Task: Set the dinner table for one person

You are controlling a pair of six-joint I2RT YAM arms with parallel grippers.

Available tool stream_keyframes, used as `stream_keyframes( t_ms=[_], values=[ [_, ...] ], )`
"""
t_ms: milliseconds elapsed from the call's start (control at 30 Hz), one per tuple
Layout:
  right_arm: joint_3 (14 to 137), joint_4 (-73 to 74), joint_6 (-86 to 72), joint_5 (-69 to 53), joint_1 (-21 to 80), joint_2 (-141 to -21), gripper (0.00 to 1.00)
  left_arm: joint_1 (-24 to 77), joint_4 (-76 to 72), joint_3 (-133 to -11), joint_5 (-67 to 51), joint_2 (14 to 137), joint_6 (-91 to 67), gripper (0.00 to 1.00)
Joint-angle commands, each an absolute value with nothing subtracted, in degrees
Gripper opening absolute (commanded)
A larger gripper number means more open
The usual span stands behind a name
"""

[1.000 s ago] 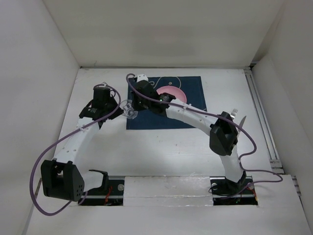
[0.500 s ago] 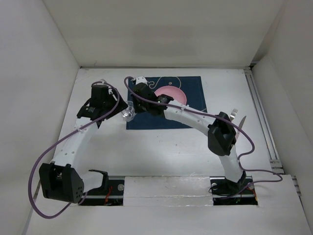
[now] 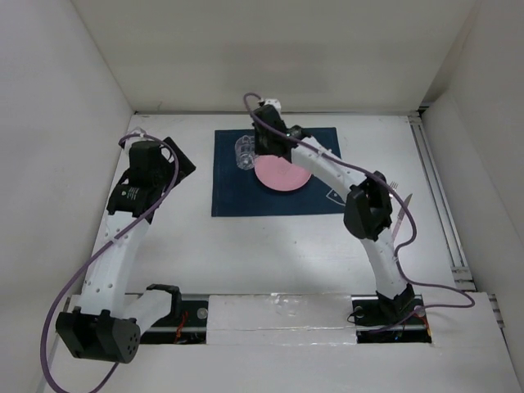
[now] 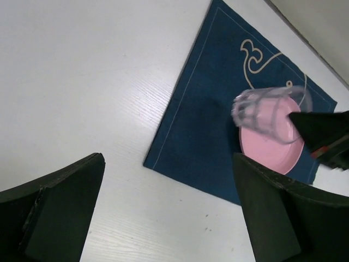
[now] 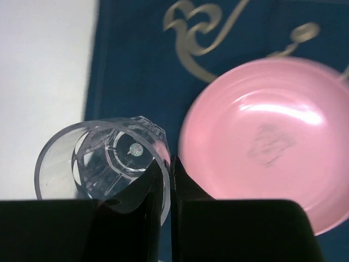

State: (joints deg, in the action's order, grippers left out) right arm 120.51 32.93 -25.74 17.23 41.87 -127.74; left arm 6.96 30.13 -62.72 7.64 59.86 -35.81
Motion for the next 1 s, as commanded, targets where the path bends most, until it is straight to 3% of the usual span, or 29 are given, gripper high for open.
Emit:
stream_keyframes(
  t_ms=[0, 500, 967],
  values=[
    [126.55, 34.18, -26.19, 18.48, 35.61, -127.62, 0.00, 6.94, 31.55, -63.21, 9.93, 59.33, -33.23, 1.00],
    [144.32, 40.95, -22.33, 13.36, 12.40, -139.22, 0.00, 6.94, 27.16, -56.95, 3.96, 58.71, -28.57, 1.00],
    [143.26, 41.66, -20.74, 13.27, 10.98, -140.89, 0.00, 6.94, 26.63, -56.43, 2.90, 58.71, -28.56, 1.00]
  ],
)
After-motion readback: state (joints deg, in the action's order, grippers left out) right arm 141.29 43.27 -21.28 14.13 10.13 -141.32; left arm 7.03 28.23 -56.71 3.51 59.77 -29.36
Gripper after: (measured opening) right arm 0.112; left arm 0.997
